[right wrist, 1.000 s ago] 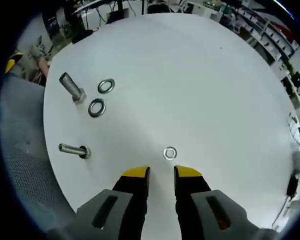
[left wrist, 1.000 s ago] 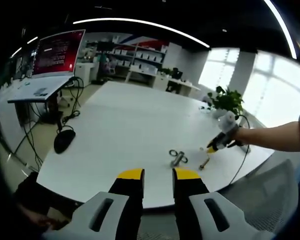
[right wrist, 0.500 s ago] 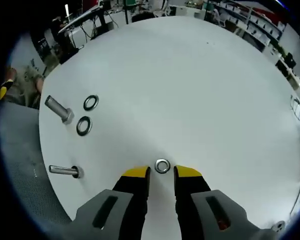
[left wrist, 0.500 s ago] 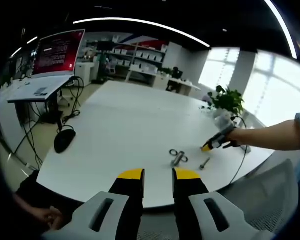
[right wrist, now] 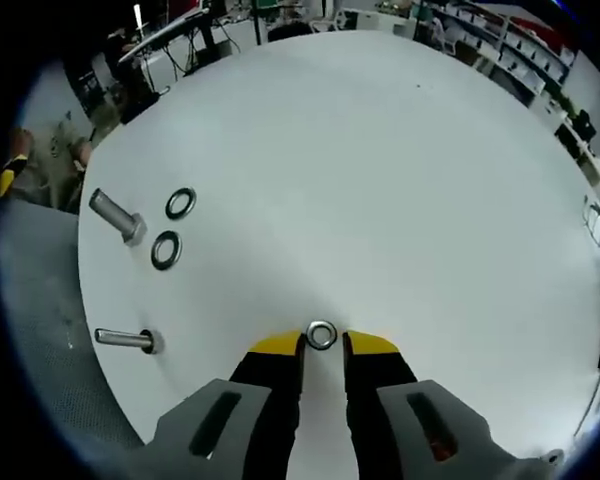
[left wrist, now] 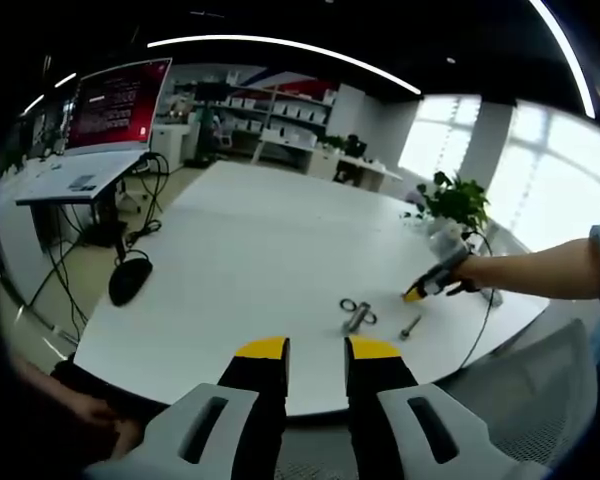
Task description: Place the washer onto the threaded stud by aligning its center hole with the stud, sliding it down to the base, and recovering from edge contact or off-axis alignment until the washer reaches the visible bottom stop.
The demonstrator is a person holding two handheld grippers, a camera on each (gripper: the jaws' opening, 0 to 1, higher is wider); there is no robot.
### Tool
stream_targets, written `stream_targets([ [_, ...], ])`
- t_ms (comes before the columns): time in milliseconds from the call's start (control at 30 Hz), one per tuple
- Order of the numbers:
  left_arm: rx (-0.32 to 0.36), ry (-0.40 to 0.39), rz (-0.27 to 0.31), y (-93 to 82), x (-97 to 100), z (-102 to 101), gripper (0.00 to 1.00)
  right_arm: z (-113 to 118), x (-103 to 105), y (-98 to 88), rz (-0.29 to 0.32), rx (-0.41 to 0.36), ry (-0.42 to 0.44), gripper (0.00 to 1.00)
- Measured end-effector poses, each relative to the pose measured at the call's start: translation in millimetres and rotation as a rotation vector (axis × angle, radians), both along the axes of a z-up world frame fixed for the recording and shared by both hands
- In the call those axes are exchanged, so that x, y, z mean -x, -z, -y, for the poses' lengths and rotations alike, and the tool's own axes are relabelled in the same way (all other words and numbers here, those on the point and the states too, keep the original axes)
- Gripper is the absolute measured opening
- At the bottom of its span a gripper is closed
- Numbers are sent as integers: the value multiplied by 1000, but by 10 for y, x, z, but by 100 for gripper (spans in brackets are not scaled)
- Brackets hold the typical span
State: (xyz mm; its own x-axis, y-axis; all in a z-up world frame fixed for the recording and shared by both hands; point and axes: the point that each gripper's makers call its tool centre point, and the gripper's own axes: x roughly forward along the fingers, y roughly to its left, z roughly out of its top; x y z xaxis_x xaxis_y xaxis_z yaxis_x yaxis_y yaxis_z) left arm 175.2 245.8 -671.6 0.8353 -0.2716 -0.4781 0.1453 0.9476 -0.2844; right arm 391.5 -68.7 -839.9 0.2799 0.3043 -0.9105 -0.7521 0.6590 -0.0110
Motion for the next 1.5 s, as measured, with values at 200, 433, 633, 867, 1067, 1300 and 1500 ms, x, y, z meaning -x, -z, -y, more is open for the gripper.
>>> stream_targets([
  [200, -1, 1, -1, 0, 1, 1, 20, 2, -6, 1, 6, -9, -17, 14],
  [433, 0, 3, 0, -1, 1, 4, 20, -5, 130, -5, -11, -17, -27, 14],
  [633, 0, 5, 0, -1, 2, 4, 20, -46, 321, -112, -34, -61, -44, 14],
  [867, 2, 4, 2, -6, 1, 5, 20, -196, 636, -246, -52, -111, -131, 14],
  [1067, 2, 5, 3, -7, 4, 11, 20, -320, 852, -337, -59, -134, -194, 14],
  [1300, 2, 9, 3, -7, 5, 16, 20, -445, 990, -482, -45, -134, -278, 14],
  [1500, 0, 18, 4, -7, 9, 25, 20, -567, 1049, -669, -22, -141, -325, 14],
])
